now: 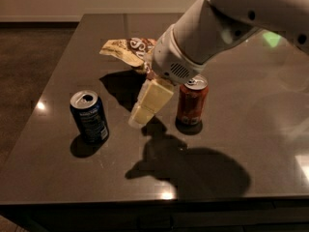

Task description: Pick pepsi can

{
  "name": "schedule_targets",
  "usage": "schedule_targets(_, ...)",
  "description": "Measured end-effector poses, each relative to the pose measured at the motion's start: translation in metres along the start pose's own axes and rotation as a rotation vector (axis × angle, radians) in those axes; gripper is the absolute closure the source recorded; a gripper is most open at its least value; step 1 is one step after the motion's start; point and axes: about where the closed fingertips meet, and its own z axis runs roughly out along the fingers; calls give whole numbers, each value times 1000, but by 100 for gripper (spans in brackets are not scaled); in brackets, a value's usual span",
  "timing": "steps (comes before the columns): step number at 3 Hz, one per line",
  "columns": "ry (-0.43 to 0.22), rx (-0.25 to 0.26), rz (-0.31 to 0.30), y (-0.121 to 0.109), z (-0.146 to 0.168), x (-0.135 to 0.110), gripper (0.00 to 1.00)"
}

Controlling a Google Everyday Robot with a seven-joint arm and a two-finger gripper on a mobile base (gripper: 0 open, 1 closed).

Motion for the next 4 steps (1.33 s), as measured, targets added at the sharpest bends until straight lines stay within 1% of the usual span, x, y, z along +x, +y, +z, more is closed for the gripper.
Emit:
schedule_targets(1, -51, -45, -58, 20, 23, -15, 0)
schedule_targets(2, -74, -77, -107, 33, 47, -29, 0)
schedule_targets(3, -86, -103, -141, 41, 67, -48, 0)
schedule_targets(4, -83, -123, -162, 44, 83, -64, 0)
